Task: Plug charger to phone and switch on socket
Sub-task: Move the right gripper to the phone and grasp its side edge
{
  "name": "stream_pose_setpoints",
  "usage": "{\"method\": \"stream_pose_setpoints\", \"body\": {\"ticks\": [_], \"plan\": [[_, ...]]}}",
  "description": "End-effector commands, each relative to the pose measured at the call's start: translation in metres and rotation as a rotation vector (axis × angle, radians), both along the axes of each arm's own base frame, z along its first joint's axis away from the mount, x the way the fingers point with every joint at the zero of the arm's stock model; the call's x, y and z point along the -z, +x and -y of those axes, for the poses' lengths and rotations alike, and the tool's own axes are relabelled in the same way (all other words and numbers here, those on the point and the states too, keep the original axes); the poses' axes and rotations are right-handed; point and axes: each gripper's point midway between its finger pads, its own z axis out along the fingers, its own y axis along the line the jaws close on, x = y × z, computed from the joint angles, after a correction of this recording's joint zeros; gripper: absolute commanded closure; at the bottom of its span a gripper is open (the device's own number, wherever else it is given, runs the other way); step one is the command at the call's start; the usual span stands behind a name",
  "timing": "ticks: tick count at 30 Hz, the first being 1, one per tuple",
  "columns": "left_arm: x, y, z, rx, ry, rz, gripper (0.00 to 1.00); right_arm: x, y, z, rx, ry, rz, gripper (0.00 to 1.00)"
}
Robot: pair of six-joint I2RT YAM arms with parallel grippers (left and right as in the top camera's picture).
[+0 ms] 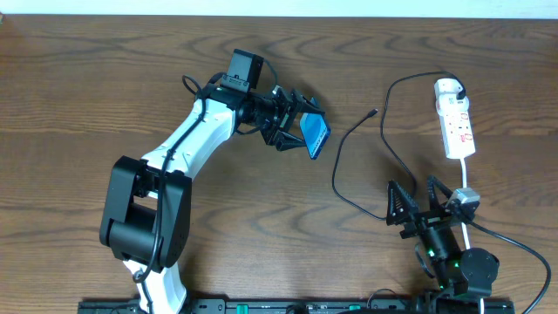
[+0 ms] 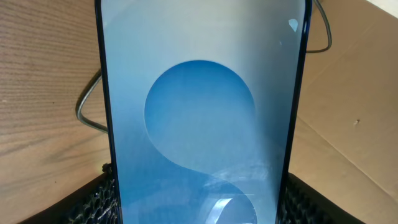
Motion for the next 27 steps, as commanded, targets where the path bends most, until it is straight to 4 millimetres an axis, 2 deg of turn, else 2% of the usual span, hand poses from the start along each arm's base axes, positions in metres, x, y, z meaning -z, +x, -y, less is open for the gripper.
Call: {"method": "stream_pose_setpoints", "body": {"ticks": [1, 5, 12, 19, 23, 25, 27], "plan": [[-0.010, 0.003, -0.004, -0.005, -0.013, 0.028, 0.42, -0.004, -0.001, -0.005, -0.024, 0.030, 0.009, 0.01], [-0.010, 0.007, -0.008, -0.014, -0.014, 0.036, 0.42, -0.010, -0.003, -0.010, -0.057, 0.022, 0.026, 0.01], [-0.012, 0.013, -0.019, -0.027, -0.032, 0.042, 0.42, -0.038, -0.010, -0.014, -0.076, 0.118, -0.047, 0.01], [-0.015, 0.014, -0.022, -0.023, -0.046, 0.049, 0.42, -0.093, -0.008, -0.036, -0.216, 0.238, -0.146, 0.01], [-0.015, 0.014, -0.021, -0.022, -0.047, 0.048, 0.42, -0.127, -0.006, -0.061, -0.381, 0.265, -0.181, 0.01], [-0.015, 0.014, -0.021, -0.021, -0.048, 0.048, 0.42, -0.148, -0.009, -0.078, -0.506, 0.254, -0.148, 0.01], [-0.015, 0.013, -0.021, -0.020, -0.050, 0.047, 0.42, -0.160, -0.012, -0.089, -0.601, 0.238, -0.110, 0.01]]}}
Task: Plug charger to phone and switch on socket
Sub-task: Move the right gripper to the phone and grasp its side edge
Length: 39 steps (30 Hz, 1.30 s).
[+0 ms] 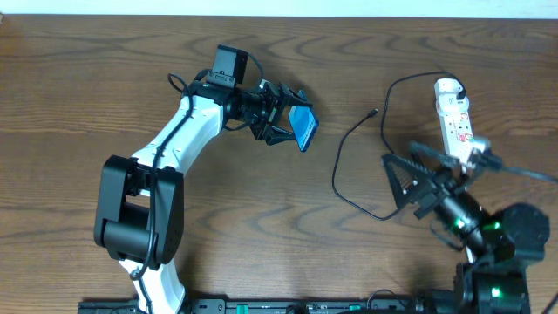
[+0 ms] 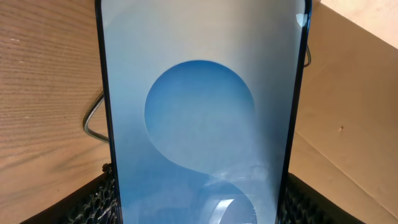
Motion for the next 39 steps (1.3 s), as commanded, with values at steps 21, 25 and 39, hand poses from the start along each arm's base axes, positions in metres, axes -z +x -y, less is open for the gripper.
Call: {"method": "stream_pose_setpoints", "body": {"ticks": [21, 25, 39], "plan": [[-0.015, -0.004, 0.002, 0.031, -0.048, 0.028, 0.42, 0.028, 0.063, -0.047, 0.224, -0.325, -0.300, 0.16], [-0.015, -0.004, 0.003, 0.032, -0.048, 0.028, 0.42, 0.037, 0.063, -0.061, 0.339, -0.392, -0.351, 0.17], [-0.015, -0.004, 0.003, 0.032, -0.048, 0.028, 0.42, 0.113, 0.095, -0.112, 0.381, -0.444, -0.471, 0.23]]}}
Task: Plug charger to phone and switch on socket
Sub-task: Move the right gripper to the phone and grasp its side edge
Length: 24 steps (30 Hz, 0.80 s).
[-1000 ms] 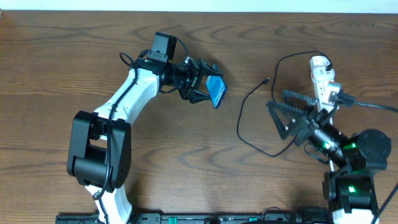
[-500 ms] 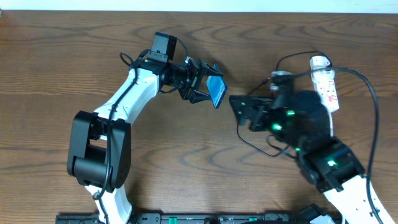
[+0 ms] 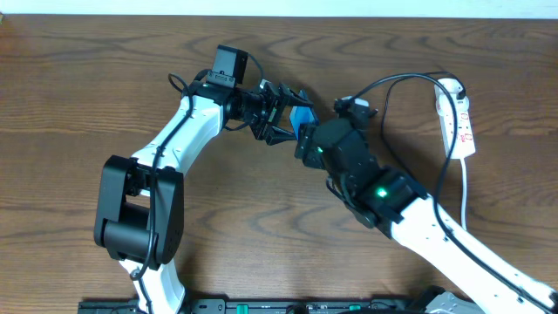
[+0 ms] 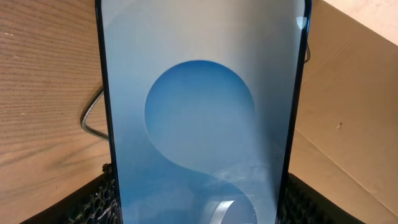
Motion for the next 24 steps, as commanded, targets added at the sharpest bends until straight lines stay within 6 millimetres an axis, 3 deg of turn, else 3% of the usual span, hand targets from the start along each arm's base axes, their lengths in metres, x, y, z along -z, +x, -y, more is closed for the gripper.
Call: {"method": "stream_pose_setpoints", "body": {"ticks": [1, 10, 24], "plan": [[-0.013, -0.002, 0.001, 0.023, -0.034, 0.032, 0.42, -0.001, 0.010, -0.002, 0.055, 0.017, 0.024, 0.24], [-0.013, -0.002, 0.001, 0.023, -0.034, 0.032, 0.42, 0.030, 0.020, -0.016, 0.089, 0.064, -0.039, 0.35], [-0.013, -0.002, 0.001, 0.023, -0.034, 0.033, 0.42, 0.023, 0.025, -0.024, 0.076, 0.104, -0.011, 0.66]]}}
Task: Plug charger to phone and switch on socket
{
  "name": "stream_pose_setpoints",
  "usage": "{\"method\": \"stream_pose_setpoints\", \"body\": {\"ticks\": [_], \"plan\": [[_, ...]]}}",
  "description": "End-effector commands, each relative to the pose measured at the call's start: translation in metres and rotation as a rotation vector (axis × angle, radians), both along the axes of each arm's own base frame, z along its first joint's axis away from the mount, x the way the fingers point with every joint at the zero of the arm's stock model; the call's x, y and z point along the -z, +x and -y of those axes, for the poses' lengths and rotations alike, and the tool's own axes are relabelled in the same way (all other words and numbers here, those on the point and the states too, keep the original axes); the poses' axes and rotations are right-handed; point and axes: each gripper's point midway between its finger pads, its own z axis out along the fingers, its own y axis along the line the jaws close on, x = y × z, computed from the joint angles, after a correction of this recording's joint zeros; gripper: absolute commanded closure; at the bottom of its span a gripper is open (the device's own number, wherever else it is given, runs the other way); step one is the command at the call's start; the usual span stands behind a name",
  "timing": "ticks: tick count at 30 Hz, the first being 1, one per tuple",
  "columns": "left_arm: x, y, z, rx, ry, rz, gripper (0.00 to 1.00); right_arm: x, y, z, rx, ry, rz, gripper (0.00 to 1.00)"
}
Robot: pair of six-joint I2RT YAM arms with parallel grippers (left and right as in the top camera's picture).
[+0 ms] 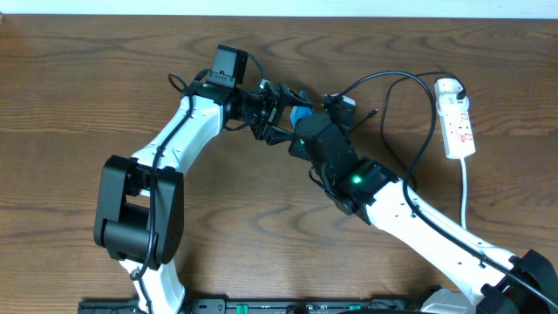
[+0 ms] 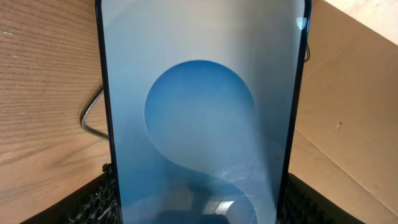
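My left gripper (image 1: 281,113) is shut on the phone (image 1: 299,114) and holds it on edge above the table. Overhead, only a blue sliver of the phone shows. In the left wrist view its lit blue screen (image 2: 199,106) fills the frame between the black fingers (image 2: 102,196). My right arm reaches across from the front right, and its gripper (image 1: 302,136) is right against the phone. Its wrist hides its jaws. The charger plug (image 1: 374,112) lies on the table to the right, at the end of the black cable (image 1: 385,131). The white socket strip (image 1: 456,118) lies at the far right.
A black lead (image 1: 392,77) arcs from my right wrist over the charger cable's loops. The strip's white cord (image 1: 465,187) runs toward the front edge. In the left wrist view, a bend of cable (image 2: 87,118) lies on the wood behind the phone.
My right arm has shifted a little left and back, closer onto the phone. A dark reflection now shows at the bottom of the screen. The left gripper and phone have stayed put.
At first my left gripper held the phone mid-table while my right arm sat folded at the front right, fingers spread. Then the phone was slightly further left and the right arm was raised near the strip. Later the right arm reached across to the phone, where it remains.
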Motion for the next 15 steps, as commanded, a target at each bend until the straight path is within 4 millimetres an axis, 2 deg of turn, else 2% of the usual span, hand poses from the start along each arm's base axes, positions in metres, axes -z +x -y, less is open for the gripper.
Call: {"method": "stream_pose_setpoints", "body": {"ticks": [1, 6, 12, 15], "plan": [[-0.0126, -0.0022, 0.0012, 0.022, -0.033, 0.033, 0.42, -0.0063, 0.0009, -0.0026, 0.001, 0.012, 0.012, 0.68], [-0.0127, -0.0021, 0.0011, 0.022, -0.033, 0.033, 0.42, -0.0054, 0.0000, -0.0035, -0.005, 0.013, 0.006, 0.81], [-0.0127, -0.0021, 0.0011, 0.021, -0.033, 0.032, 0.42, -0.0045, -0.0013, -0.0053, -0.016, 0.018, -0.001, 0.91], [-0.0127, -0.0012, -0.0002, 0.018, -0.033, 0.032, 0.42, -0.0034, -0.0035, -0.0090, -0.036, 0.030, -0.014, 0.99]]}}
